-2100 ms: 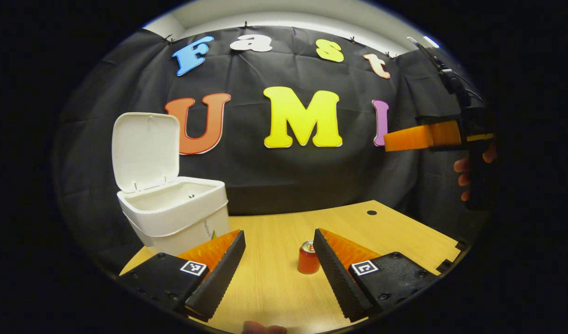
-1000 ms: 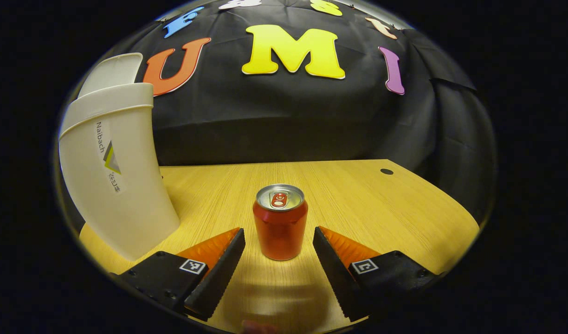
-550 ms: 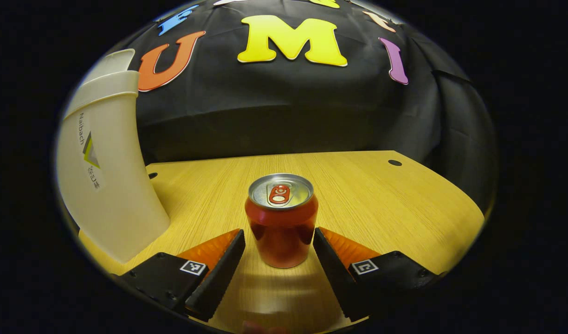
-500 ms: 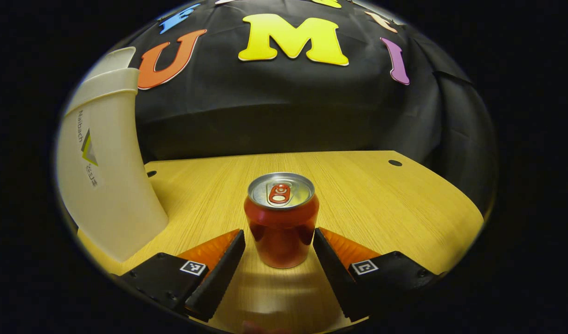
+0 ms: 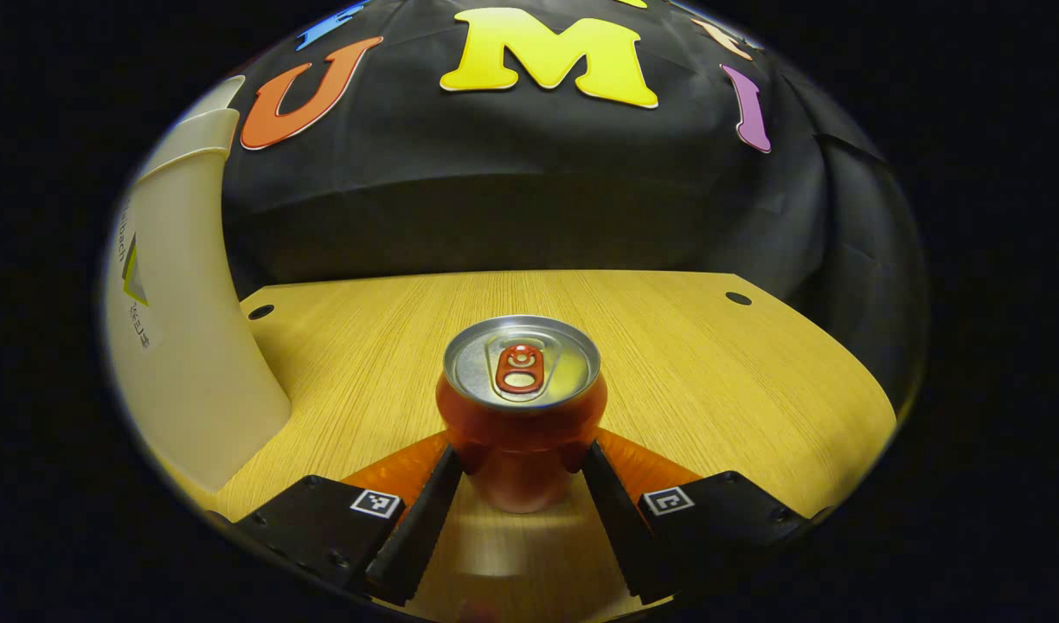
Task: Press the lid of the desktop garbage bin to open it, pick up the crumpled paper on the desktop and throw it into the bin, then pick up the pop can on the desktop and drop it into the bin, and finally close the garbage bin lid.
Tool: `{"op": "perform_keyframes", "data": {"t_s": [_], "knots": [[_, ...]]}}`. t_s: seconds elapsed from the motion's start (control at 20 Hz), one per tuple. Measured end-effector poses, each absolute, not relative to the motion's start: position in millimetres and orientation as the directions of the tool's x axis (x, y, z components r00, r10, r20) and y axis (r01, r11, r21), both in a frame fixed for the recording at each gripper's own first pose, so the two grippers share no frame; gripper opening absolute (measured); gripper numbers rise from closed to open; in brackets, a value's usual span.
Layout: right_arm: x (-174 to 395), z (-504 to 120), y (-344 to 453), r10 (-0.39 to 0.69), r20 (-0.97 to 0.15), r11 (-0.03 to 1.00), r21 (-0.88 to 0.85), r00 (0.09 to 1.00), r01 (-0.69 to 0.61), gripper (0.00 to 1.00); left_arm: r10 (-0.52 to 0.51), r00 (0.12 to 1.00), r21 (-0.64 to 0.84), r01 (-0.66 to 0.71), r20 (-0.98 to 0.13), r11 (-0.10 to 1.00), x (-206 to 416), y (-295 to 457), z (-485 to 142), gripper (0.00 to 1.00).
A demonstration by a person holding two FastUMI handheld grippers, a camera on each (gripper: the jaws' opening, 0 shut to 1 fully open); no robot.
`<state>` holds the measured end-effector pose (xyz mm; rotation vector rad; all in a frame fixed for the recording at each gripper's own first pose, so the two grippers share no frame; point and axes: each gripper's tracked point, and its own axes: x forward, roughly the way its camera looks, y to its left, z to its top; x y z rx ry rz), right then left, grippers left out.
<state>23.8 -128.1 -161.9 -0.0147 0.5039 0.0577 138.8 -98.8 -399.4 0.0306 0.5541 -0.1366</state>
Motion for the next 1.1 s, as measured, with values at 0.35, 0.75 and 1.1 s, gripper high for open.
{"op": "perform_keyframes", "data": {"t_s": [0.35, 0.75, 1.1], "knots": [[17.2, -157.8, -104.8, 0.09, -0.462, 0.996, 0.051, 0.882, -0.075, 0.9, -0.076, 0.899, 0.009, 0.088, -0.431, 0.996, 145.8, -72.0, -295.9, 0.86], [13.3, -138.9, -71.4, 0.154, -0.399, 0.987, 0.101, 0.904, -0.123, 0.9, 0.099, 0.969, -0.018, -0.106, -0.225, 0.994, 168.6, 20.6, -133.5, 0.85], [19.3, -139.6, -40.7, 0.19, -0.4, 0.977, 0.163, 0.897, -0.135, 0.9, 0.4, 0.891, 0.049, -0.399, -0.214, 0.916, 161.9, 168.4, -94.1, 0.85]]}}
